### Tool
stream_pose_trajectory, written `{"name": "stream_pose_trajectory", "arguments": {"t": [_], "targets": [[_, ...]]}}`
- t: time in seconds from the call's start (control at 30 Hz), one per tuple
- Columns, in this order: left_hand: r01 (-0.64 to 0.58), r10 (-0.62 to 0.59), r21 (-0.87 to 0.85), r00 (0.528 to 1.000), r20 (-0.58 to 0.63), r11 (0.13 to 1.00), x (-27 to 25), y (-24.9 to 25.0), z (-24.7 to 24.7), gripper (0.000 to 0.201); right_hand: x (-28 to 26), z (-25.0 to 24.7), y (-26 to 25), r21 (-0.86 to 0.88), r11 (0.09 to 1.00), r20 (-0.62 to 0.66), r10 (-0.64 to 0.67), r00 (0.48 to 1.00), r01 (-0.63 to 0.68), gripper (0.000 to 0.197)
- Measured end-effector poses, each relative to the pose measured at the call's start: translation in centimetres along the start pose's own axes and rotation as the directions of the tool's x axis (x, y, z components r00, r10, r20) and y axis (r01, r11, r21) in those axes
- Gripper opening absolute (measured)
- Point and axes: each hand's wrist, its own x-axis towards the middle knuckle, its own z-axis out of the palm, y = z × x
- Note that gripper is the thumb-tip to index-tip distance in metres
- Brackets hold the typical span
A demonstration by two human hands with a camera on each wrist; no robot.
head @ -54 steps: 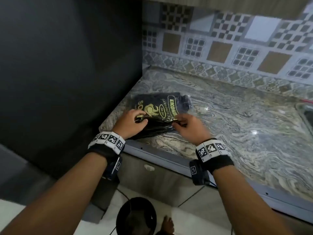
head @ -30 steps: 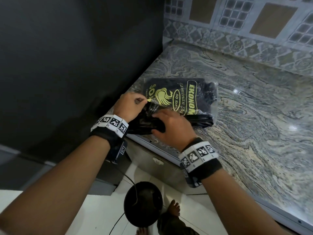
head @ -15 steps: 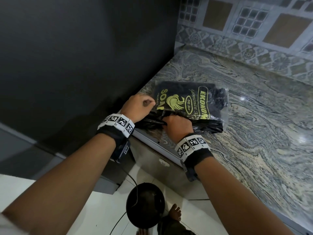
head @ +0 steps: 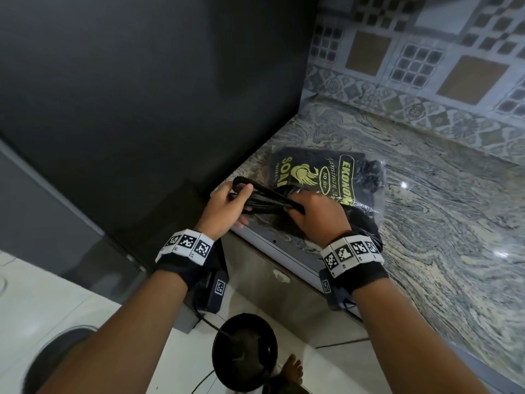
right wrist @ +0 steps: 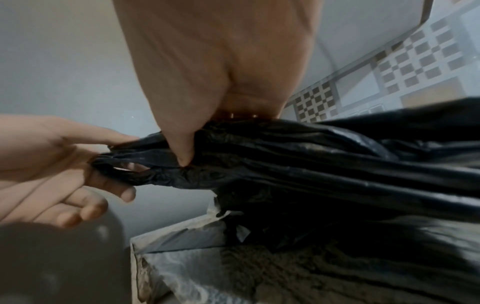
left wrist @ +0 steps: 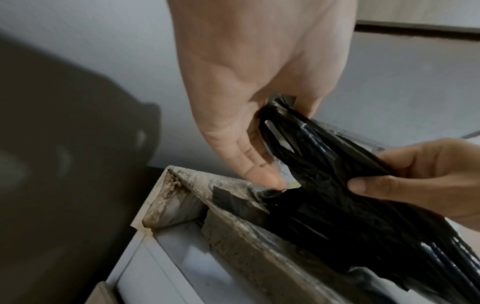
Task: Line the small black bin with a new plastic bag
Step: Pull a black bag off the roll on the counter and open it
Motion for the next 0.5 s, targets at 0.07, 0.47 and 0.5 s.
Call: {"name": "stream_pose_trajectory", "arguments": {"t": [0.07, 0.47, 0.5], "targets": [[-0.016, 0.018, -0.068, 1.0, 0.026, 0.998, -0.5, 0.5, 0.1, 0.033, -0.4, -0.4, -0.3, -0.007, 1.0, -0.001, -0.012, 1.0, 0.012, 0.023], [-0.162, 0.197, -0.225, 0.97, 0.141, 0.961, -5.8, 4.4, -2.9, 0.018, -4.0, -3.2, -3.2, 0.139, 0.99, -0.072, -0.015, 0.997, 0.025, 0.024], [-0.178, 0.214, -0.222, 0.966, 0.146, 0.959, -6.3, 4.7, -3.3, 0.021, -4.2, -3.4, -3.6, 0.158, 0.987, -0.072, -0.006, 0.997, 0.018, 0.024]]}}
